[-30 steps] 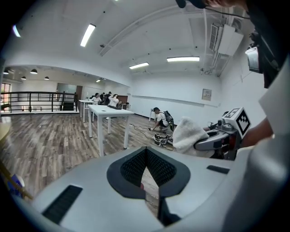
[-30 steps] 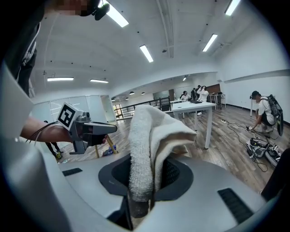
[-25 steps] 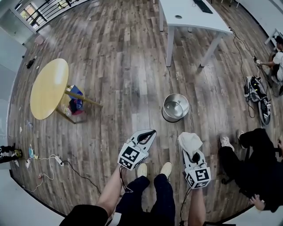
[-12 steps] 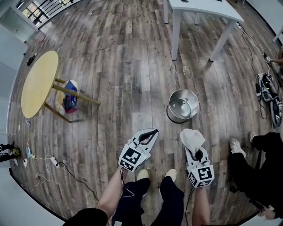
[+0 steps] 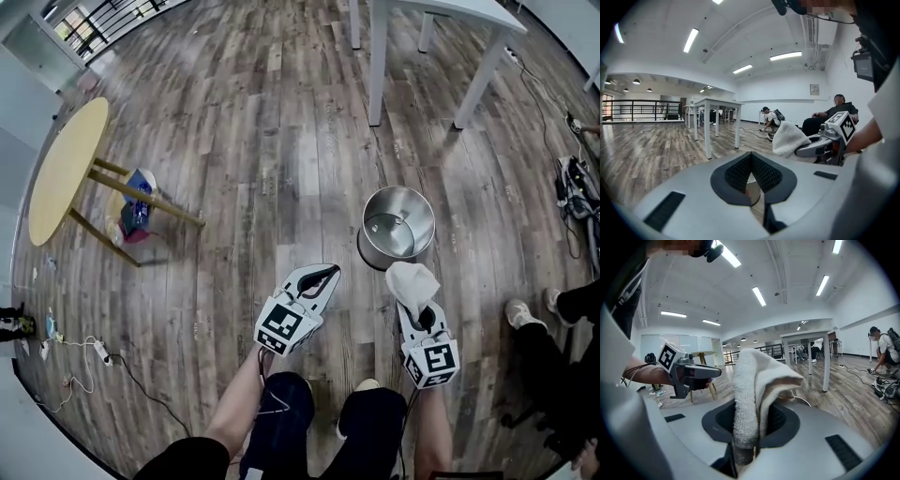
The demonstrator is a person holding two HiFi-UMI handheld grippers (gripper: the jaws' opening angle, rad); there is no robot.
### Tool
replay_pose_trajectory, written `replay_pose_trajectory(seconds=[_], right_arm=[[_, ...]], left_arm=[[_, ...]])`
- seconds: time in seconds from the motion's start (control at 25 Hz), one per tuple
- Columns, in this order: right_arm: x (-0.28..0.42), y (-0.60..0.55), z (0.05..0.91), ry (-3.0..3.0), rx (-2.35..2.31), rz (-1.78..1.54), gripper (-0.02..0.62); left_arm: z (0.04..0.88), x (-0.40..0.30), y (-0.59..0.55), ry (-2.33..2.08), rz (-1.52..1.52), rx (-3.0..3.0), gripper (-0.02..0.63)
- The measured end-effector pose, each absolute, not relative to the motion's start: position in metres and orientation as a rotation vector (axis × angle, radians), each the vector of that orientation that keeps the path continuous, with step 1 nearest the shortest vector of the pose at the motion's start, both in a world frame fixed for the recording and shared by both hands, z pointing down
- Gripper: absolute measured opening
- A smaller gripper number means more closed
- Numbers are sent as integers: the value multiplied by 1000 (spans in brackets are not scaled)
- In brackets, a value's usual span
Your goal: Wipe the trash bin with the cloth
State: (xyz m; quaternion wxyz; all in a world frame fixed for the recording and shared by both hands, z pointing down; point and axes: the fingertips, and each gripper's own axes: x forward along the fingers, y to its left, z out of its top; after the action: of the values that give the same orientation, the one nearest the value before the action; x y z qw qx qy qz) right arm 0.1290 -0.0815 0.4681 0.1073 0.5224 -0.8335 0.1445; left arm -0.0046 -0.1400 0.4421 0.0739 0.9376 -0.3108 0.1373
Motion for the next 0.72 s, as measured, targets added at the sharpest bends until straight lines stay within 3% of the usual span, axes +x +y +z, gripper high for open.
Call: replay_pose_trajectory(seconds=[0.72], right_arm=[[111,-118,632,-2523,1498,337,84]], left_arm=[[596,-25,-171,-973,327,2817,0]])
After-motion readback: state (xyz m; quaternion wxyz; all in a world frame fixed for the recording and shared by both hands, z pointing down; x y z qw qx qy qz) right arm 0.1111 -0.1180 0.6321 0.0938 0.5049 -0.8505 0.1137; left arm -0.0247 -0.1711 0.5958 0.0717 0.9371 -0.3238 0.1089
